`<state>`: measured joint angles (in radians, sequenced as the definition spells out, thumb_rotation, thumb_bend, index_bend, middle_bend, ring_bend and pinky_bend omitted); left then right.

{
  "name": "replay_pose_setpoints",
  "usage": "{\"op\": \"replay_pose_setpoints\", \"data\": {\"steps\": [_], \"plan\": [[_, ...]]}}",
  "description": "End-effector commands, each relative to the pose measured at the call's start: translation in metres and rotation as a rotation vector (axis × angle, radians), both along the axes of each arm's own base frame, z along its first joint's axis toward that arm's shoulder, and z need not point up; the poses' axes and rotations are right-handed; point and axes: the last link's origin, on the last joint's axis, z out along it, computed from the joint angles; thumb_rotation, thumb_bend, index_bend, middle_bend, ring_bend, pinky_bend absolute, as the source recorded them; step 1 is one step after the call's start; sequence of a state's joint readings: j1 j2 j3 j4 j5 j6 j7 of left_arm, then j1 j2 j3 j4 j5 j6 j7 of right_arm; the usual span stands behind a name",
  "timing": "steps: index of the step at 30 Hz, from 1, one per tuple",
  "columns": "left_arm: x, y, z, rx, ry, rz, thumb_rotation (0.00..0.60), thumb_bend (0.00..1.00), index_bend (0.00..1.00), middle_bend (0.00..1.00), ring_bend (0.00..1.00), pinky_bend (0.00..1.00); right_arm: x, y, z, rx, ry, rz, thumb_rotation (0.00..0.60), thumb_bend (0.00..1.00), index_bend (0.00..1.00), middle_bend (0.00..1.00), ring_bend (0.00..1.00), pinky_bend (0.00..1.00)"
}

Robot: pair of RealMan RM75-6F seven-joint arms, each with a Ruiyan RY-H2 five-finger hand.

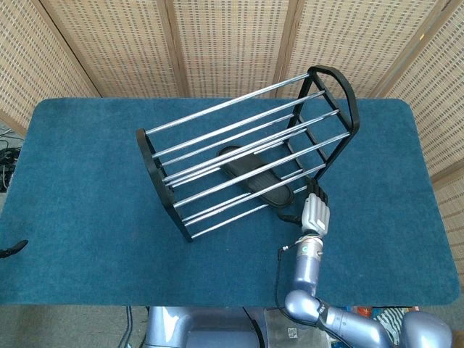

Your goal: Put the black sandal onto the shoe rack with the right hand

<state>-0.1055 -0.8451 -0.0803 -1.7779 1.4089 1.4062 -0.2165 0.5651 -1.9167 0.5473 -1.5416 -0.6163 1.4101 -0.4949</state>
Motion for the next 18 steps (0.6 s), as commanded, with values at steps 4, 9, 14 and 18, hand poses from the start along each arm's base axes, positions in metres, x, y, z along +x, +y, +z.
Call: {"op": "replay_pose_setpoints", "data": {"steps": [4,9,14,18], "plan": [[0.001,-0.001,-0.003,-0.001,0.010,-0.002,0.600,0.11,0.00,0.00,0.00,0.00,-0.030,0.019,0.037,0.111,-0.047,0.087,0.600,0.00,0.07,0.00,0.00,0.00],[0.003,-0.002,-0.006,-0.005,0.025,0.000,0.600,0.11,0.00,0.00,0.00,0.00,-0.059,0.035,0.065,0.253,-0.129,0.144,0.600,0.00,0.07,0.00,0.00,0.00],[0.004,-0.003,-0.010,-0.007,0.038,0.001,0.600,0.11,0.00,0.00,0.00,0.00,-0.090,0.052,0.092,0.426,-0.177,0.171,0.600,0.00,0.07,0.00,0.00,0.00],[0.005,-0.003,-0.013,-0.004,0.047,0.003,0.600,0.11,0.00,0.00,0.00,0.00,-0.114,0.064,0.119,0.500,-0.134,0.194,0.600,0.00,0.07,0.00,0.00,0.00]]}}
